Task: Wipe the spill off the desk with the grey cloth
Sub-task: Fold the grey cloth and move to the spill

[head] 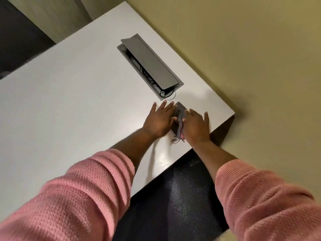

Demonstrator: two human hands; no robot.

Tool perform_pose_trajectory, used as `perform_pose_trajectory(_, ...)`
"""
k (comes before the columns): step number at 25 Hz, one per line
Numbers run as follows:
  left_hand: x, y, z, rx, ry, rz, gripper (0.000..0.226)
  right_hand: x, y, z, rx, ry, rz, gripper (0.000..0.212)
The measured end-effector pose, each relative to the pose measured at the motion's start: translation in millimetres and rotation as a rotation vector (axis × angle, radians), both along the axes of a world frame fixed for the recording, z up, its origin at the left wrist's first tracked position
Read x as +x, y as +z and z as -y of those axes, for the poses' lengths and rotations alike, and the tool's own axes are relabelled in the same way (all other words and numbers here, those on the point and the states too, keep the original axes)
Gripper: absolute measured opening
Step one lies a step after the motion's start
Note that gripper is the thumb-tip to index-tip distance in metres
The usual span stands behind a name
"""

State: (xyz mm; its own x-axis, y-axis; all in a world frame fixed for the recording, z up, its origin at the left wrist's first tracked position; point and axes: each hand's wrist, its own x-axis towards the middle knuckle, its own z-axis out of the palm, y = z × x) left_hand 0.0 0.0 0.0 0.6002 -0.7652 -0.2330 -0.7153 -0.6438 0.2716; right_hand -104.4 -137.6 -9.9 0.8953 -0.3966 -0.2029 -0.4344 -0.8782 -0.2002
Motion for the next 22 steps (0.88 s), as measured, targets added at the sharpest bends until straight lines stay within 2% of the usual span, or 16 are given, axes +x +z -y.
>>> perform_pose_trajectory(4, 21.3, -16.5, 38.1, 0.119, -0.127, 0.037, 0.057, -6.4, -17.5, 11.9, 0.018, -0.117, -0.041, 0.041)
perform_pose_trajectory(8, 34.2, -21.0, 59.4, 0.262, -0.294, 0.067, 0.079, -2.7, -15.7, 14.1, 0.004, -0.150, 0.011, 0.033)
perform_pose_trajectory(13, 37.3, -14.0, 62.3, 0.175, -0.264, 0.148, 0.052, 1.0, -14.1, 13.4, 0.073, -0.205, 0.057, 0.039)
perform_pose_trajectory(17, 36.1, -9.4, 45.6, 0.089, -0.162, 0.174, 0.026, 1.8, -8.5, 13.4, 0.130, -0.254, 0.074, 0.032)
perform_pose_trajectory(22, 19.8, 20.4, 1.9, 0.031, -0.065, 0.156, 0.022, 1.1, 19.5, -3.3, 0.207, -0.277, 0.150, 0.022)
